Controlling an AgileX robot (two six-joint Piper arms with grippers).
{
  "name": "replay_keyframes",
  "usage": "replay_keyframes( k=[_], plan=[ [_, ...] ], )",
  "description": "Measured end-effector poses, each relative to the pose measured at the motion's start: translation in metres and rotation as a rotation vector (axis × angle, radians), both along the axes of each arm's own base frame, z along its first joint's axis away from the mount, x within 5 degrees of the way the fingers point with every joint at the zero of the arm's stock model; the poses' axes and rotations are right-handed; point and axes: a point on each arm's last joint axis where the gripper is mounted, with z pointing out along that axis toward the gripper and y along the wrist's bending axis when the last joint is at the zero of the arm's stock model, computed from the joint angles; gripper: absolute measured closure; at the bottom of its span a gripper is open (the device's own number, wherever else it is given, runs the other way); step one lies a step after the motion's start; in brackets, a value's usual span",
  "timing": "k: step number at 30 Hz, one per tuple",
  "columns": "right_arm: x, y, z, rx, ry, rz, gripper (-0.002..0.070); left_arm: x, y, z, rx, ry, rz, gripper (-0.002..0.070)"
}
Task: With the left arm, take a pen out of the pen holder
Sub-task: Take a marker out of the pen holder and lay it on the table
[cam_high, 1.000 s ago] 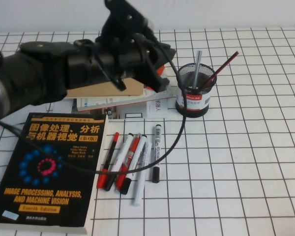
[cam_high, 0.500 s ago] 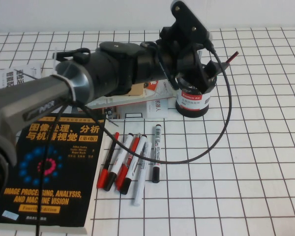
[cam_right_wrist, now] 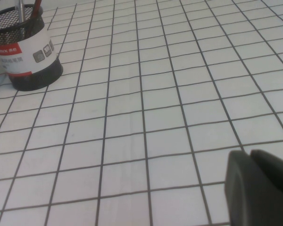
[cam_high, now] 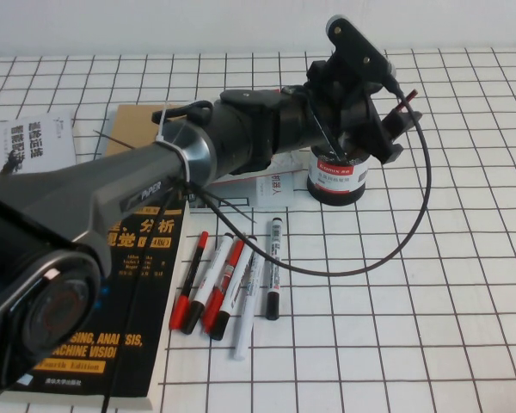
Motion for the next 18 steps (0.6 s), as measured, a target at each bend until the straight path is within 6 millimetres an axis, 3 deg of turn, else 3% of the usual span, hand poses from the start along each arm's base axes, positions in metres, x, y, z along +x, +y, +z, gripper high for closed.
replay_keyframes(
  k=[13, 18],
  plan=[
    [0.0, 0.0, 0.0, 0.0, 0.0, 0.0, 0.0692, 0.012, -0.008, -0.021, 0.008, 0.012, 0.012, 0.0175],
    [0.0, 0.0, 0.0, 0.0, 0.0, 0.0, 0.0692, 0.015, -0.01, -0.024, 0.008, 0.01, 0.014, 0.0275]
  ],
)
